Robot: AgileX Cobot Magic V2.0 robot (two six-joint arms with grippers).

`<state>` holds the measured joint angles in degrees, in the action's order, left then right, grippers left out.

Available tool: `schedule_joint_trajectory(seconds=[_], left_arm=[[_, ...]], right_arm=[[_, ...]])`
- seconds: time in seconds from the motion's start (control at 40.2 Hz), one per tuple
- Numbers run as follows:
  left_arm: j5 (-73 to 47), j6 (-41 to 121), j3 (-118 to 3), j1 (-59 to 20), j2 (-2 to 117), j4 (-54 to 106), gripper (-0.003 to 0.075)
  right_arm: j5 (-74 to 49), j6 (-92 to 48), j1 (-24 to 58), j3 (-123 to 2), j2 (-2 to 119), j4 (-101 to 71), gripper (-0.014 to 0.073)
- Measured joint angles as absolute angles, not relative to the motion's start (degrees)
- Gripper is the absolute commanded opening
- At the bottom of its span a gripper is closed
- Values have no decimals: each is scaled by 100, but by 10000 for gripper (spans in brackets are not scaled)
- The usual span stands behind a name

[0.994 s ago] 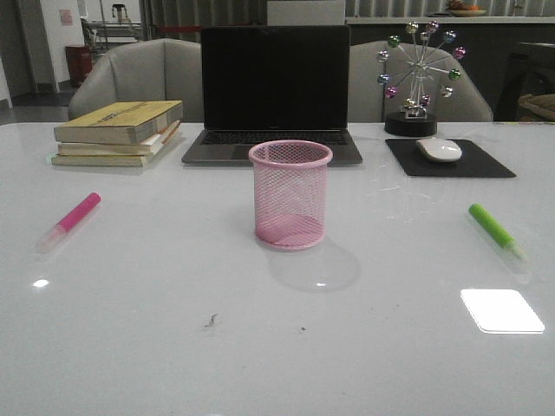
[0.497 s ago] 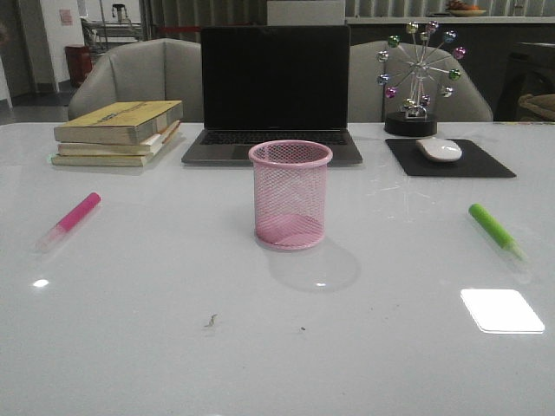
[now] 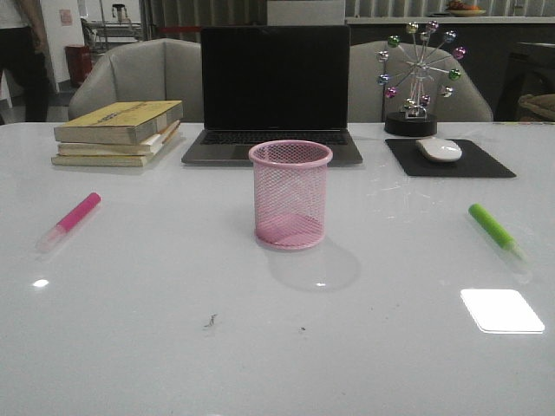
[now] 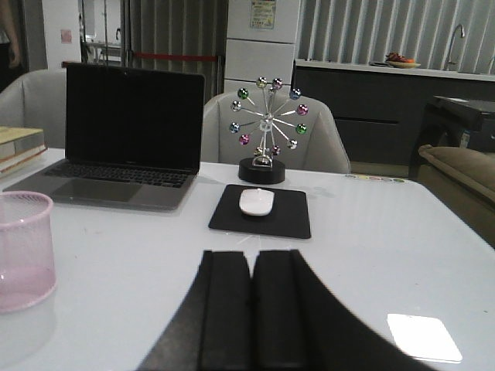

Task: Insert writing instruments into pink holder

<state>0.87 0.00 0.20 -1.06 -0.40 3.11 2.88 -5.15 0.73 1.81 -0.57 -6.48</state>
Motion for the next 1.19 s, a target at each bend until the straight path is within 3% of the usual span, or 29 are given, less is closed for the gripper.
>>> schedule_joint_trajectory(seconds=[0.249,0.622,0.87,1.193], left_arm=[[-123,0,-280,-106,-40,246,114],[-1078,0,-1460,-106,-40,-354,114],[-1763,0,-2250,-106,-12,-354,114],[-1828,0,-3417,-106,1406,-367,114]], right_arm=[[0,-356,73,73,-57,-1048,55],[-1771,-356,73,-1391,-57,-521,55],[-2080,-356,73,-2202,47,-289,55],[-2544,-356,73,-3336,1451,-264,55]])
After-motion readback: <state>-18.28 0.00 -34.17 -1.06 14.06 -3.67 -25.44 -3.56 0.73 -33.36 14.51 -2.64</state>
